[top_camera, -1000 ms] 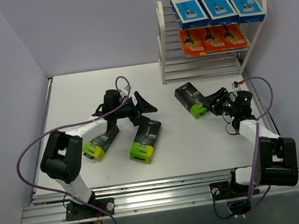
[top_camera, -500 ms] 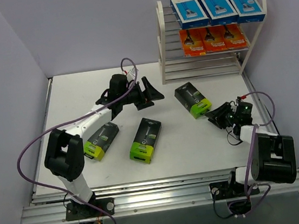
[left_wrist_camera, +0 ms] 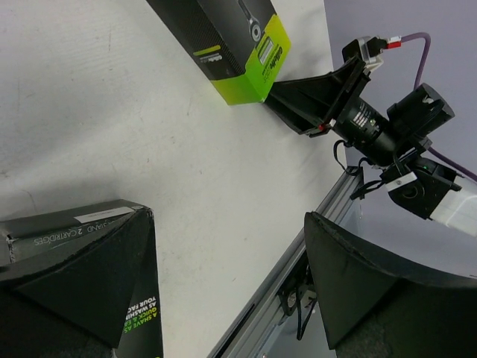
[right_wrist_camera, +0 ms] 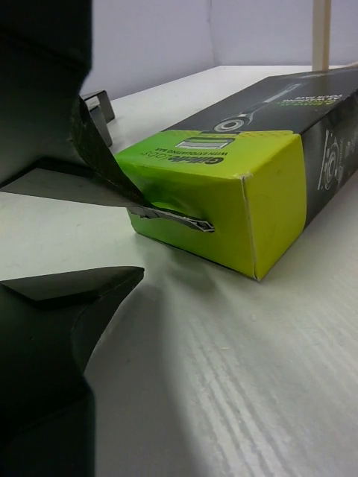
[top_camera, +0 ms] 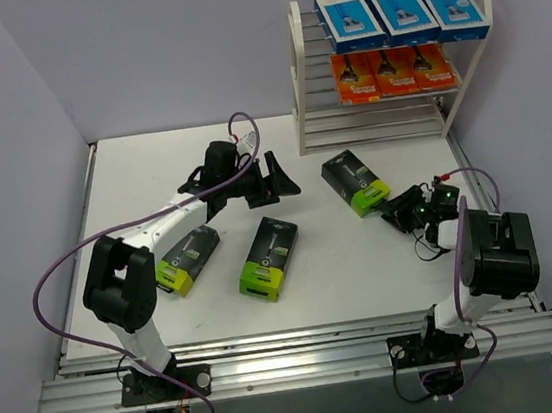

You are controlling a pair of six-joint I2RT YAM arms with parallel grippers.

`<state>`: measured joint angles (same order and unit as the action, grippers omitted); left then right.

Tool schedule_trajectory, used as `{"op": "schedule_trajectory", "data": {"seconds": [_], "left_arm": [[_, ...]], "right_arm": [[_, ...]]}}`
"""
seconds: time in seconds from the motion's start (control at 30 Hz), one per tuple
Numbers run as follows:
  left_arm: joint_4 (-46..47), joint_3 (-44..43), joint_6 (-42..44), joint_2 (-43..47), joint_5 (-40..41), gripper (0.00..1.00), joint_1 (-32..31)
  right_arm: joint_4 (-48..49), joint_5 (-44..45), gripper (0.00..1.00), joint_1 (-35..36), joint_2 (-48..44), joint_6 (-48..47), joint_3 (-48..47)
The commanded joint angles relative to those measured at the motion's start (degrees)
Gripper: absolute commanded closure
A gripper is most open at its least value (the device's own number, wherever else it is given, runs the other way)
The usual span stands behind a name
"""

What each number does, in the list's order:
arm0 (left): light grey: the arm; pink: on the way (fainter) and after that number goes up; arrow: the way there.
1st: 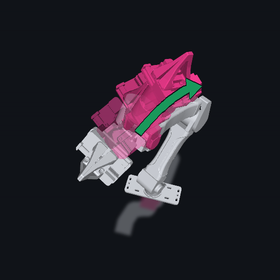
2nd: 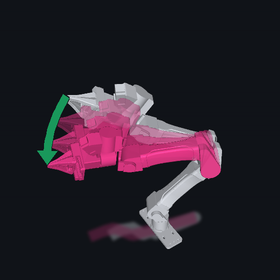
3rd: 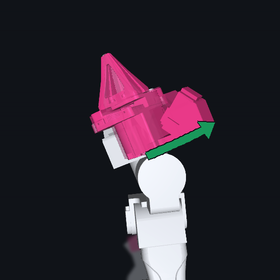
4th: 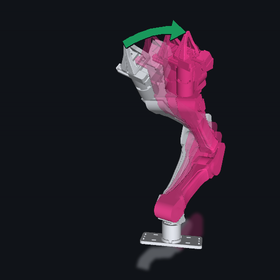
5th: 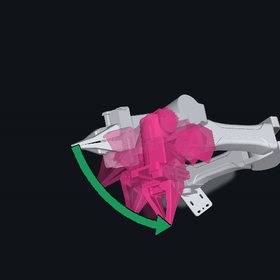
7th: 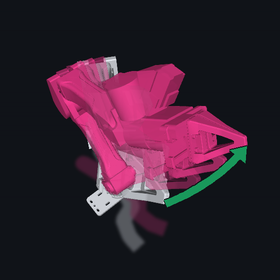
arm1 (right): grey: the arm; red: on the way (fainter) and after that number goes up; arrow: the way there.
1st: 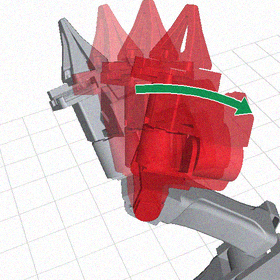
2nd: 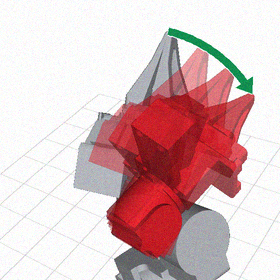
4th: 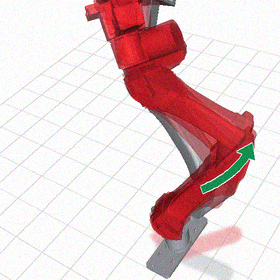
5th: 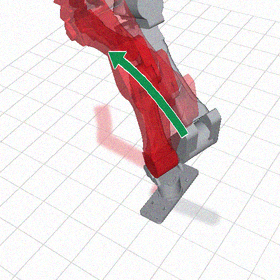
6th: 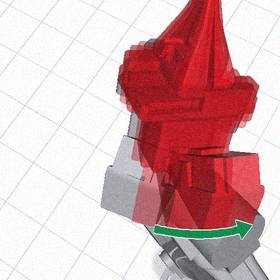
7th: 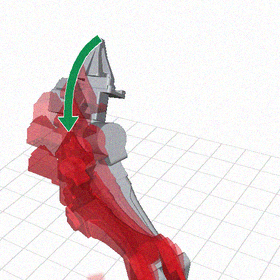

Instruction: Place and organize the shaving razors onto the shelf

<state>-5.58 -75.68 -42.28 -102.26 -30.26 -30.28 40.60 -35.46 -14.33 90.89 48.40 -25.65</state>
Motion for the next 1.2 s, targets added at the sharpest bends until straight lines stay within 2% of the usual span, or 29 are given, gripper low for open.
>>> {"op": "schedule_trajectory", "data": {"seconds": [0.0,0.2,0.3,0.5,1.17], "left_arm": [[-0.5,-1.5,2.7,1.1,0.0,0.06,0.2],[-0.6,-1.4,3.2,1.5,-0.1,0.06,0.2],[-0.3,-1.3,3.1,1.8,-0.2,0.06,0.2],[0.0,-1.0,2.9,1.6,-0.2,0.06,0.1],[0.2,-1.5,3.6,0.6,-1.8,0.06,-0.1]], "right_arm": [[6.8,0.4,0.67,-0.5,2.7,1.3,-2.3],[9.9,0.2,0.67,-0.5,3.9,2.6,-2.7],[9.9,-0.1,0.71,-0.4,2.2,2.8,-2.7],[6.2,0.7,0.73,-0.4,-1.2,1.5,-2.9],[15.6,-0.7,0.73,-0.3,9.3,4.9,-4.6]]}}
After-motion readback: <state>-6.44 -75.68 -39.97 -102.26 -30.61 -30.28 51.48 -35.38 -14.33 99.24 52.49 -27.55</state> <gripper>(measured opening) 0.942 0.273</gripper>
